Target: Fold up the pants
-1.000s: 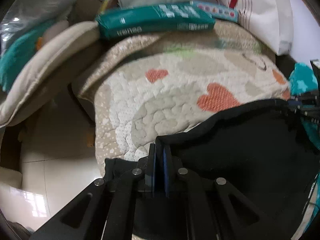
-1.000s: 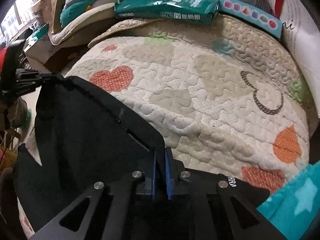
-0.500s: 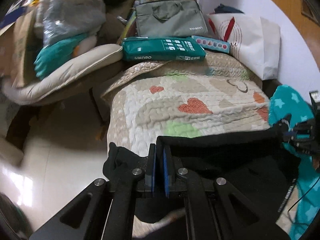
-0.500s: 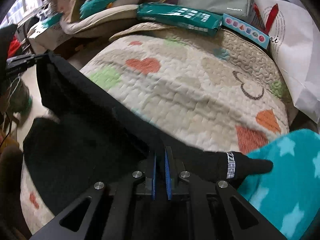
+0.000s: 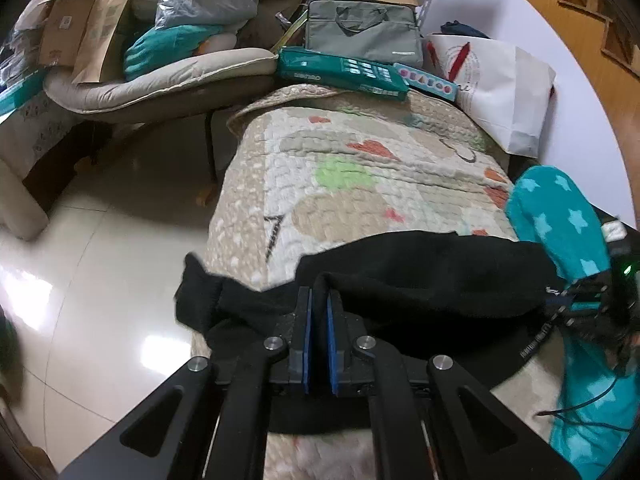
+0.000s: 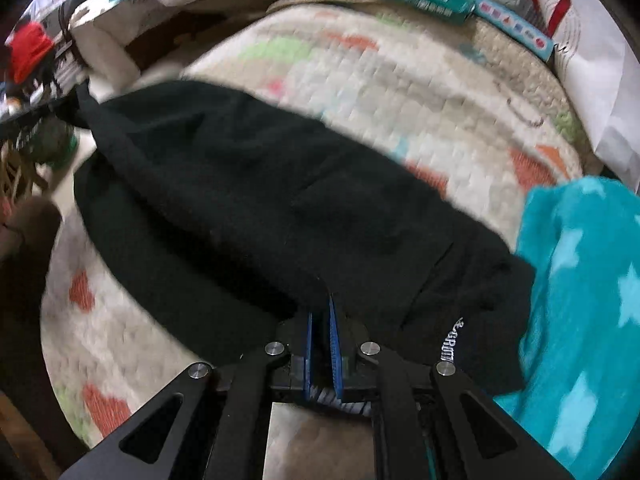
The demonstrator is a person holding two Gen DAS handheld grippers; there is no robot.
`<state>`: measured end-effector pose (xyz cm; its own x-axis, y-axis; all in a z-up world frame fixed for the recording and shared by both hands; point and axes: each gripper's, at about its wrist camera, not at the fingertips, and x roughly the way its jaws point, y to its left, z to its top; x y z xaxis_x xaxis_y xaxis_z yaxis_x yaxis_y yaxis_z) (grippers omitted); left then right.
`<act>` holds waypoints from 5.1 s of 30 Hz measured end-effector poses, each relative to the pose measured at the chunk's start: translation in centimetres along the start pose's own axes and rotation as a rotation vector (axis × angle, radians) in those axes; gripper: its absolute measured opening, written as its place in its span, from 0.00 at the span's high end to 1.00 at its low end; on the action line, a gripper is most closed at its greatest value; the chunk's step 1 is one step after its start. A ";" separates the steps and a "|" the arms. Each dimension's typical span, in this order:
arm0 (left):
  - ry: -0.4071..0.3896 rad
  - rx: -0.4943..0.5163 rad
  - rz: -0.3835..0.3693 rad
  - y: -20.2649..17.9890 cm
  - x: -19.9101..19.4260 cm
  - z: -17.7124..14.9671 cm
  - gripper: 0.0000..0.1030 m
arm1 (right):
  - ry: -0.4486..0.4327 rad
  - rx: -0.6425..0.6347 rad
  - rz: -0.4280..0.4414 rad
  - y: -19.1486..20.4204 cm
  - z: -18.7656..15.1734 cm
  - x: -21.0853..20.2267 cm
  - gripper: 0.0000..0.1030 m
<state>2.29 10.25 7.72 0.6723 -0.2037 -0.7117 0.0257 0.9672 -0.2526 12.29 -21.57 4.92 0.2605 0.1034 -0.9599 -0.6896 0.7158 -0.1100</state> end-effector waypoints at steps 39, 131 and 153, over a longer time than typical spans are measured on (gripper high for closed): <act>0.385 -0.244 0.090 4.2 5.6 -2.2 0.91 | -0.054 -0.200 -0.099 9.8 -0.6 -3.4 0.26; 0.122 -0.438 -0.341 1.0 6.0 -6.2 0.45 | -0.021 0.209 0.068 -1.8 16.5 6.9 0.94; 0.100 -0.416 -0.333 0.9 5.9 -5.9 0.42 | -0.132 0.375 0.021 -1.8 14.4 2.3 0.95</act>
<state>1.89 9.05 -0.62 0.6037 -0.5223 -0.6023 -0.0830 0.7102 -0.6991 23.86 -12.63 6.67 0.3498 0.1912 -0.9171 -0.4074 0.9126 0.0349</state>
